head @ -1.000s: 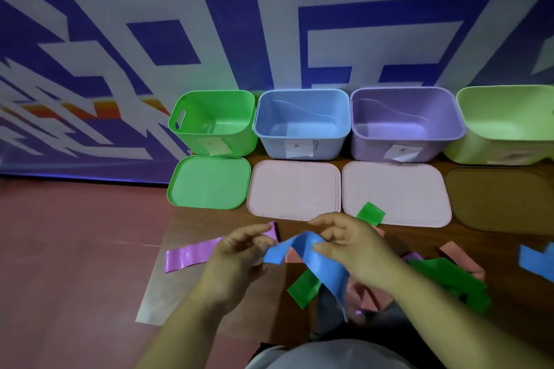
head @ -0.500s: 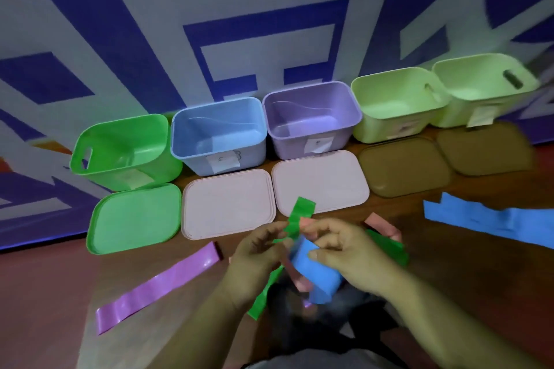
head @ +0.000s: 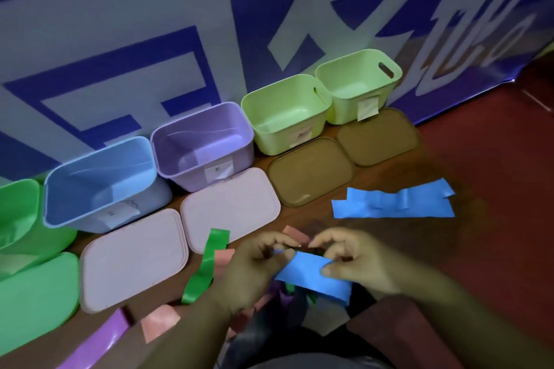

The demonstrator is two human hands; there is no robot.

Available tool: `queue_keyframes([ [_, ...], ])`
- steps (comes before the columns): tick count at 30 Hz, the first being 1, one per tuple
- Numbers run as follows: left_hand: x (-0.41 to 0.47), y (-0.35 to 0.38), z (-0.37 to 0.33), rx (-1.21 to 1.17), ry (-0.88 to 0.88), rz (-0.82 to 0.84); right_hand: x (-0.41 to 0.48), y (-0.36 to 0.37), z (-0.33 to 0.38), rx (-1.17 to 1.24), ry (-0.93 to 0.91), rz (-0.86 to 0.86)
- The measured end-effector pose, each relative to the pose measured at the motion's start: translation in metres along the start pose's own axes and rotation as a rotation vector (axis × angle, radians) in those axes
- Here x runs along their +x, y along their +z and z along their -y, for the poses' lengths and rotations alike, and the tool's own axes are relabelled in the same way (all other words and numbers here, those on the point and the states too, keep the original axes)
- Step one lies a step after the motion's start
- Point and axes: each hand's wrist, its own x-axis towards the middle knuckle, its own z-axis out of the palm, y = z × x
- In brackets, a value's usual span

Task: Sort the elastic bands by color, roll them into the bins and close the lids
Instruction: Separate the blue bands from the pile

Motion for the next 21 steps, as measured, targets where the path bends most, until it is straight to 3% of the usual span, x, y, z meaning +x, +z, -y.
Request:
queue_keyframes([
  [7,0.056,0.029,-0.018,0.104,-0.041,-0.114,-0.029,-0.098,-0.020,-0.249,0.055,-0.030],
  [12,0.089,0.052,-0.022,0.073,-0.111,-0.182,-0.039,-0.149,-0.032,-0.187,0.062,-0.065],
  [21,0.154,0.102,-0.002,0.423,-0.061,-0.147,-0.041,-0.222,-0.083,-0.374,0.090,-0.272],
])
